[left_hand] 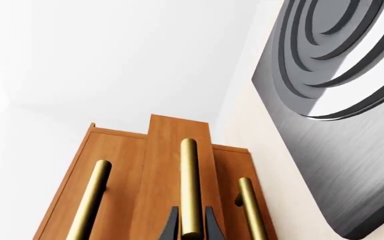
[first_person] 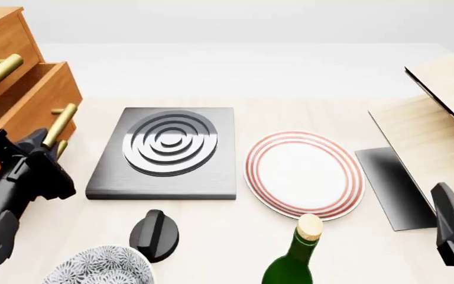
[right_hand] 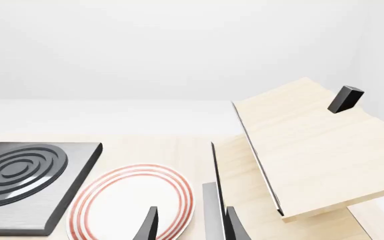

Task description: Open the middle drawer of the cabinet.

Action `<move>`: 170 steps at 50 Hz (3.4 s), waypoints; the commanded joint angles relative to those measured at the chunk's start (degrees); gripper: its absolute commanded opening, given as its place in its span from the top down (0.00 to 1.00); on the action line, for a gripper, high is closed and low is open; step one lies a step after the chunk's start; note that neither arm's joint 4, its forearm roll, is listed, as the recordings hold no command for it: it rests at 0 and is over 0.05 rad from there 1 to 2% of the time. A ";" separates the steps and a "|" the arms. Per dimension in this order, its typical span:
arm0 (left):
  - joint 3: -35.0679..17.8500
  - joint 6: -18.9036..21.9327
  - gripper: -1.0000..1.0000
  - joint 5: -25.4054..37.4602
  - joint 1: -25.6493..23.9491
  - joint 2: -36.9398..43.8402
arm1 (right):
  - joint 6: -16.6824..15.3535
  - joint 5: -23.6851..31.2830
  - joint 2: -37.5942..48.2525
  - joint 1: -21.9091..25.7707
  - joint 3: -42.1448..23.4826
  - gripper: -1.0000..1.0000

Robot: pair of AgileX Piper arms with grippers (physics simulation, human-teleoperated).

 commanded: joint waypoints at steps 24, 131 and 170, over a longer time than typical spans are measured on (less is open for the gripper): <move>0.24 0.23 1.00 2.85 -5.71 0.21 | 0.10 0.10 -0.27 0.04 0.01 0.00; -1.07 0.11 1.00 7.26 -12.09 -1.15 | 0.10 0.09 -0.26 0.03 0.01 0.00; -0.84 1.07 0.00 8.04 -10.48 -2.35 | 0.09 0.09 -0.24 0.04 0.01 0.00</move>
